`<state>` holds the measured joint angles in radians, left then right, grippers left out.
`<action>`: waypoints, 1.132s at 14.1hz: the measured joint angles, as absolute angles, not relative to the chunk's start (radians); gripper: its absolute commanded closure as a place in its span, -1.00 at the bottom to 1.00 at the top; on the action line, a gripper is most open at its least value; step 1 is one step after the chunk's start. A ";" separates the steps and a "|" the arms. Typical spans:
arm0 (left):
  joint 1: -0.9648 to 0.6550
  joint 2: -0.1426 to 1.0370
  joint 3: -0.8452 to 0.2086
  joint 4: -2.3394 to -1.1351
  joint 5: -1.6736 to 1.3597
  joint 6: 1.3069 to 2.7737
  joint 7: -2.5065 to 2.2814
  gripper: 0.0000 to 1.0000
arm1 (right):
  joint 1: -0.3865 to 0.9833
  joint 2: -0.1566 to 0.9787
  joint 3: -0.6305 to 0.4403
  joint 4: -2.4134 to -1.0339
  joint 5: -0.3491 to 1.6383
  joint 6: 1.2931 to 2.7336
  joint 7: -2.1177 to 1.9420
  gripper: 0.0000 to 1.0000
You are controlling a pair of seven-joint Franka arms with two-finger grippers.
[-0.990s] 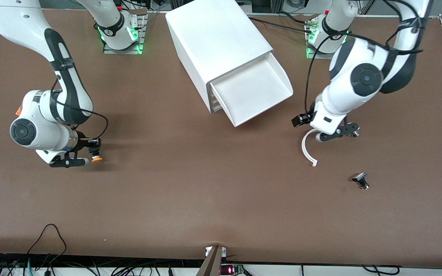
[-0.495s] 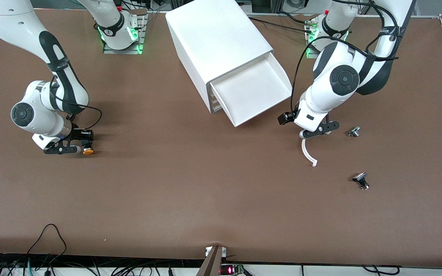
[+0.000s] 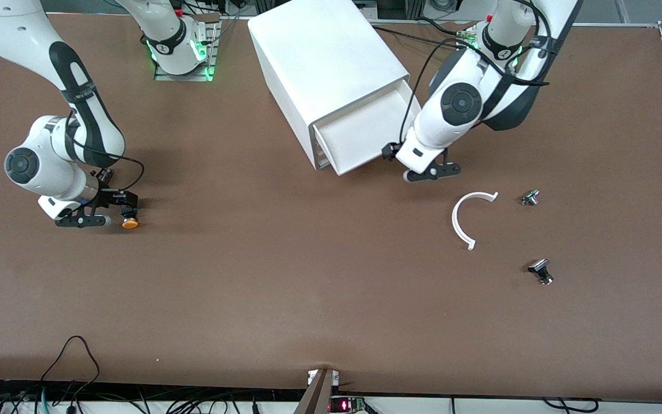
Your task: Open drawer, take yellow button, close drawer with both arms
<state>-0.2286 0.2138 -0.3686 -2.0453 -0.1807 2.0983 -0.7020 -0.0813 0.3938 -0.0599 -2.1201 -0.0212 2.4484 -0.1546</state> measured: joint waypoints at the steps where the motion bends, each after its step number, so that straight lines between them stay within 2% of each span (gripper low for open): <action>1: -0.229 0.214 -0.374 -2.048 -0.206 2.098 -0.702 -0.98 | -0.081 0.369 -0.052 -2.090 -0.021 2.392 -0.155 -1.00; 4: -0.227 0.214 -0.411 -2.063 -0.267 2.078 -0.699 -0.98 | -0.072 0.307 -0.029 -1.944 -0.021 2.182 -0.154 -1.00; 8: -0.229 0.212 -0.528 -2.073 -0.276 2.022 -0.706 -0.99 | -0.017 0.277 -0.020 -1.726 -0.021 1.902 -0.146 -1.00; 14: -0.217 0.203 -0.529 -2.071 -0.277 2.004 -0.703 -0.99 | -0.006 0.275 -0.021 -1.456 -0.021 1.623 -0.123 -1.00; 16: -0.210 0.196 -0.473 -2.064 -0.276 2.028 -0.669 -0.99 | -0.006 0.275 -0.022 -1.398 -0.021 1.579 -0.123 -1.00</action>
